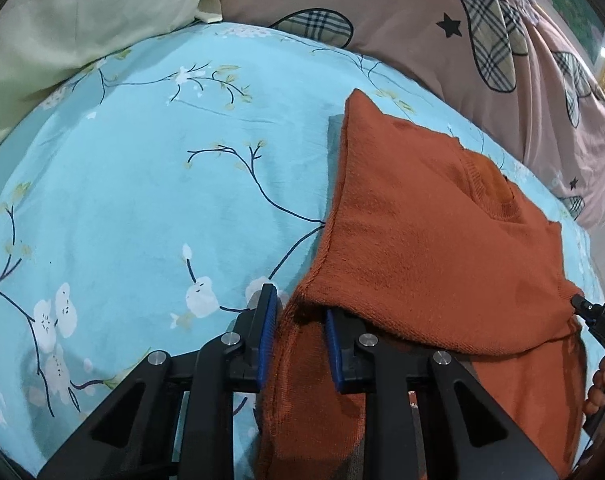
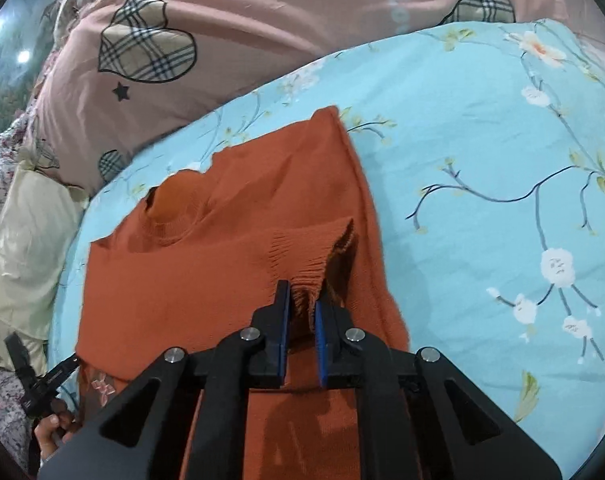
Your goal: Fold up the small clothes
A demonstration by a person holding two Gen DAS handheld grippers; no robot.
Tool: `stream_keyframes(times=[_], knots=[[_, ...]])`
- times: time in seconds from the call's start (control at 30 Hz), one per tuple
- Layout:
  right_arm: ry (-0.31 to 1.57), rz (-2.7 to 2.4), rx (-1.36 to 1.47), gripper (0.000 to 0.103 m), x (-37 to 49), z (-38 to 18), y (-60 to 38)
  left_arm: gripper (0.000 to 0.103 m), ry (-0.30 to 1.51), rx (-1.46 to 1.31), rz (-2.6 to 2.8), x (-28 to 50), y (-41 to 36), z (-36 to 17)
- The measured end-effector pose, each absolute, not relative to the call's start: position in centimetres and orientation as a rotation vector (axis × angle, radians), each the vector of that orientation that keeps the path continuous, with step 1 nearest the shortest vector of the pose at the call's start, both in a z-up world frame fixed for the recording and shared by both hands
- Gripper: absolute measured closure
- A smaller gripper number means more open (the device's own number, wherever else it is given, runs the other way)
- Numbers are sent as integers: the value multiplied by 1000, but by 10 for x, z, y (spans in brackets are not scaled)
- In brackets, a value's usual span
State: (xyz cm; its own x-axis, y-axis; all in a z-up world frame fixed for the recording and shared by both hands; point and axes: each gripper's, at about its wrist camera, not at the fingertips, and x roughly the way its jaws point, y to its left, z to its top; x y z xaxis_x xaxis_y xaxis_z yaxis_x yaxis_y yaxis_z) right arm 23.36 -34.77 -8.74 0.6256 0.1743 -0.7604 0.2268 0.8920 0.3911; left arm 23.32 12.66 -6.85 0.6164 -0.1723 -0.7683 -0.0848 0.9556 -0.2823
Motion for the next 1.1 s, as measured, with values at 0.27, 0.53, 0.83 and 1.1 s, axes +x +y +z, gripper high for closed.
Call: stream_keyframes(times=[0.27, 0.53, 0.83, 1.1], knots=[[792, -107, 411, 71, 221, -58, -333, 79, 913, -278, -38, 233, 122, -68], [967, -5, 353, 67, 249, -97, -308, 78, 914, -273, -33, 234, 121, -68], [903, -9, 412, 52, 185, -61, -344, 77, 948, -234, -101, 209, 122, -55], [904, -73, 463, 50, 93, -56, -377, 53, 978, -269, -204, 136, 132, -43]])
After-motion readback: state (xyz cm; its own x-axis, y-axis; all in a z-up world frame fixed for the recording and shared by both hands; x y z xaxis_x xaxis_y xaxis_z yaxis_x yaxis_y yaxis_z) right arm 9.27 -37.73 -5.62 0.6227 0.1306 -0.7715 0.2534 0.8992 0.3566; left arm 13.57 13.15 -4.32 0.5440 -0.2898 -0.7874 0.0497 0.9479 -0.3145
